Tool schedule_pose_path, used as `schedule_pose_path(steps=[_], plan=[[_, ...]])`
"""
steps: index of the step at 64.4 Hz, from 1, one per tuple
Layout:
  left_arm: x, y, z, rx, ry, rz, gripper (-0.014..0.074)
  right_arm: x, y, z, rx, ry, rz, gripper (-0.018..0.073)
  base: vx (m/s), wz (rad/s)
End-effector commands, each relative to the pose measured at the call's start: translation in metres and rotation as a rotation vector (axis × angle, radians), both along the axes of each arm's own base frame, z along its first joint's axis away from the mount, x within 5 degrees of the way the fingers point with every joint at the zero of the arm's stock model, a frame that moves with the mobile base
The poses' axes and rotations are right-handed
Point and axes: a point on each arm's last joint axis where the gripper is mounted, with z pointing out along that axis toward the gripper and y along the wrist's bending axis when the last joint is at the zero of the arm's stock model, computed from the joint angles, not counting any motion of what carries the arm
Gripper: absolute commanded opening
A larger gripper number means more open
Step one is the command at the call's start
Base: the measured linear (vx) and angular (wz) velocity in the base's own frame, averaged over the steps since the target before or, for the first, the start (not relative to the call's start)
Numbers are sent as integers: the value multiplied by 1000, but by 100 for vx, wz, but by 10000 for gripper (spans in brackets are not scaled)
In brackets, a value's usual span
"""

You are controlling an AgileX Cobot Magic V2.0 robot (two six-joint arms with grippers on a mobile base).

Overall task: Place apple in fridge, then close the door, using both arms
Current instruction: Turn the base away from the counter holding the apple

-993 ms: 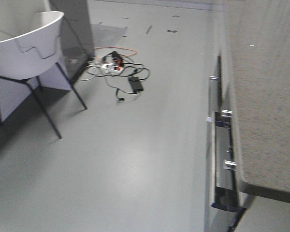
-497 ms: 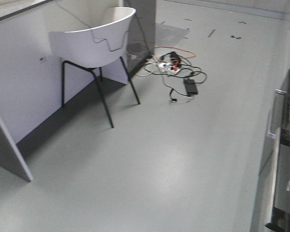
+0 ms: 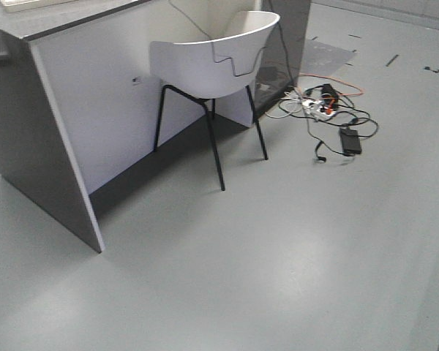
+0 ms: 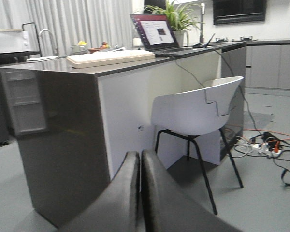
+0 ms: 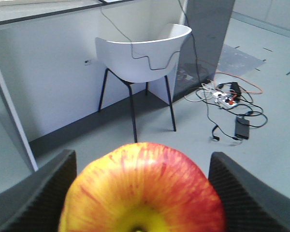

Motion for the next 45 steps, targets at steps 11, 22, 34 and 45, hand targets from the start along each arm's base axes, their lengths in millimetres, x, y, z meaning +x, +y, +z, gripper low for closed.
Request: schedule_pose_path(steps=[11,22,34,45], plan=[[-3,0,14,-11,-110,0,-6,-2,-1,16,9,-112,-12,98,-1,32],[-3,0,14,-11,-110,0,-6,-2,-1,16,9,-112,-12,98,-1,43],[-3,0,14,-11,-110,0,-6,-2,-1,16,9,-112,-12,98,-1,52],[-3,0,14,-11,-110,0,-6,-2,-1,16,9,-112,-12,98,-1,55]])
